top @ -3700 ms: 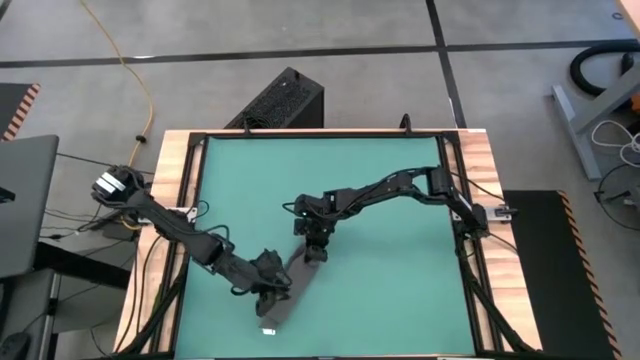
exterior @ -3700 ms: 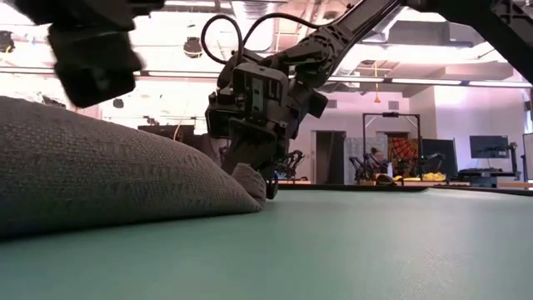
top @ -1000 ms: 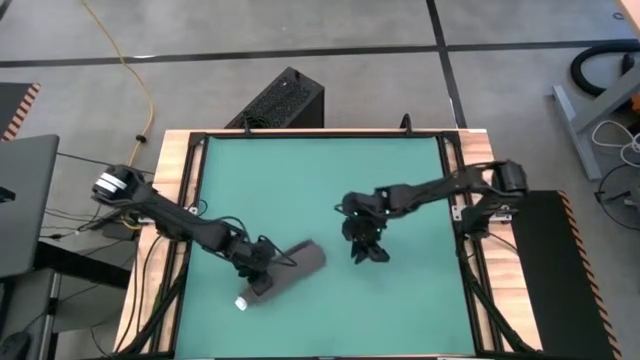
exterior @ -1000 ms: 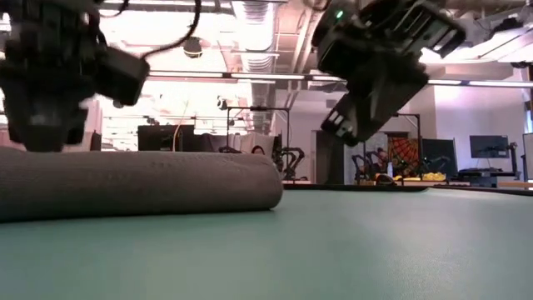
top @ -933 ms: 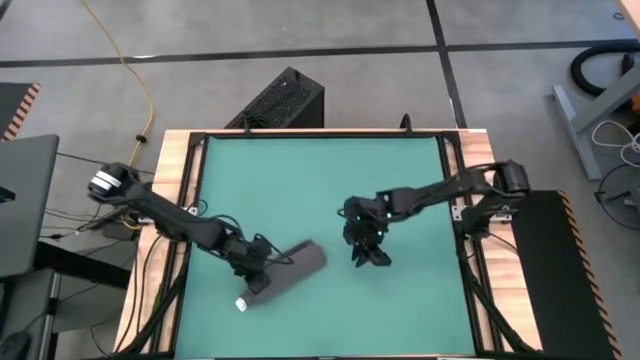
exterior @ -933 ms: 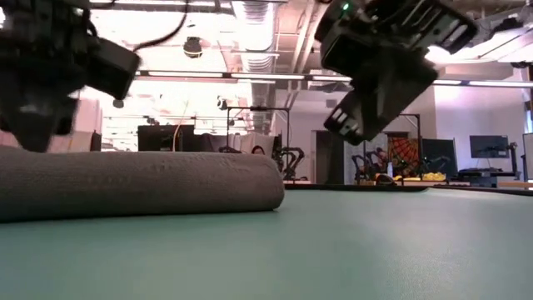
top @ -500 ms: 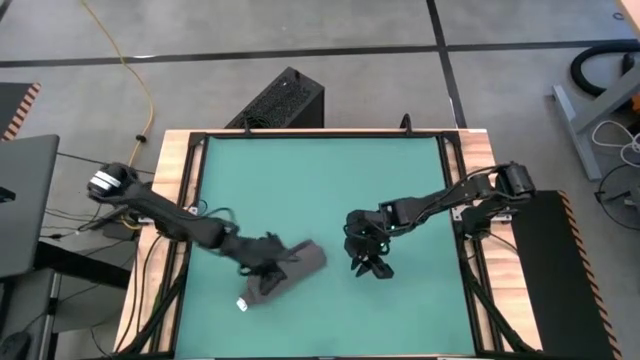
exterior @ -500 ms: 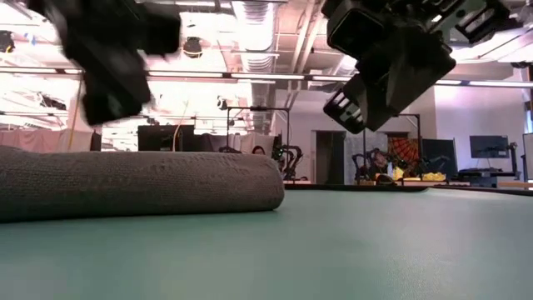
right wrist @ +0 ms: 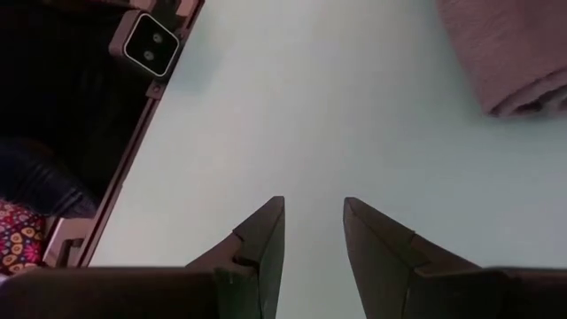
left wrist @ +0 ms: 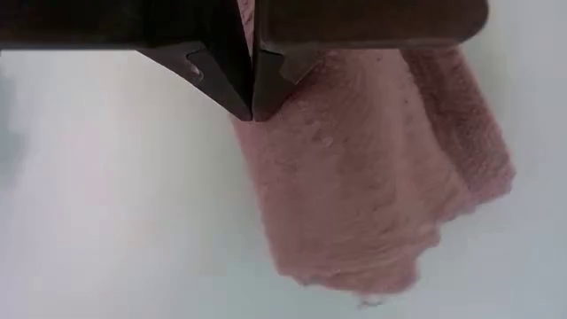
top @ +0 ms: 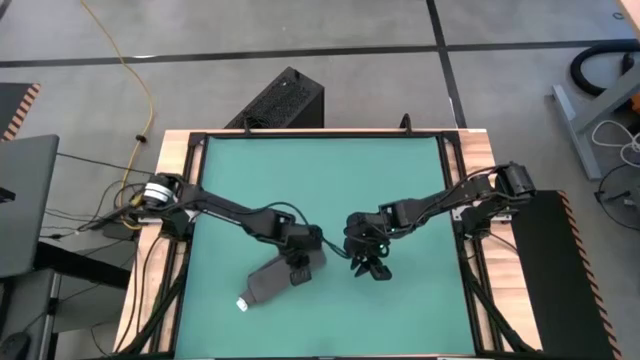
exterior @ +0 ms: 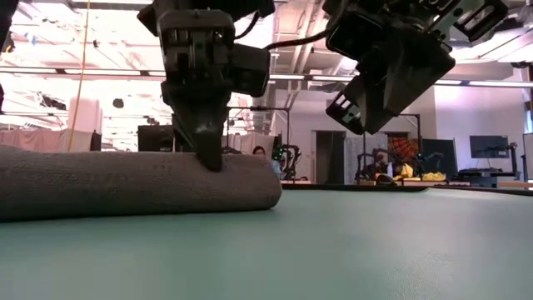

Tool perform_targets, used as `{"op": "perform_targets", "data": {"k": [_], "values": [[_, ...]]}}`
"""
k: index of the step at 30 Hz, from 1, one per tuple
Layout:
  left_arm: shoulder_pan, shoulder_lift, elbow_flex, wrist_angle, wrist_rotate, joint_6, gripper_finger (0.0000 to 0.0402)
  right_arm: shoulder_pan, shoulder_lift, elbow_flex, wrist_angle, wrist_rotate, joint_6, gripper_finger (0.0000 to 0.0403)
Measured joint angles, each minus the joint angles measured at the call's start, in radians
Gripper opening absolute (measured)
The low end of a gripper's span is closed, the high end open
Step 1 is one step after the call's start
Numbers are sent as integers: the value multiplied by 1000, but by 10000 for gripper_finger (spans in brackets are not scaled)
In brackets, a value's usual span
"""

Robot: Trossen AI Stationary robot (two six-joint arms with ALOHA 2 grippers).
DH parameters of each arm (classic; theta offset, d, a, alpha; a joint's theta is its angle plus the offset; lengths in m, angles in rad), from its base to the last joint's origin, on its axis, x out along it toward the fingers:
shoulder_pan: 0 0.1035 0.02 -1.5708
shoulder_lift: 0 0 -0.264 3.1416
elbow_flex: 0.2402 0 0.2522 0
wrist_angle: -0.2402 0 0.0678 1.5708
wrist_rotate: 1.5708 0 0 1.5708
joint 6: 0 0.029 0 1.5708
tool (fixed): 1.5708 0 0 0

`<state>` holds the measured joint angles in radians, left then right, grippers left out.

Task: Roll towel into tight, uniform cylinder
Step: Move the gray towel to the left on the table

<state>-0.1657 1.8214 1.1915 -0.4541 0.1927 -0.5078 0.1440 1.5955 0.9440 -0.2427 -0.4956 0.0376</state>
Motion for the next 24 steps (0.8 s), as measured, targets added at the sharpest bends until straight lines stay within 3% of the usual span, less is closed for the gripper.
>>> {"op": "perform_targets", "data": {"k": [5, 13, 18, 24], "values": [[16, -1, -6, -74, -8, 3, 0, -1, 0, 0, -1, 1, 0, 143], [9, -24, -42, -327, -147, -129, 0, 0, 0, 0, -3, 1, -2, 143], [2, -127, -169, -324, -157, -231, 0, 0, 0, 0, -4, 1, -4, 143], [-43, -352, -377, -308, -205, -430, 0, 0, 0, 0, -7, 1, -15, 143]]}}
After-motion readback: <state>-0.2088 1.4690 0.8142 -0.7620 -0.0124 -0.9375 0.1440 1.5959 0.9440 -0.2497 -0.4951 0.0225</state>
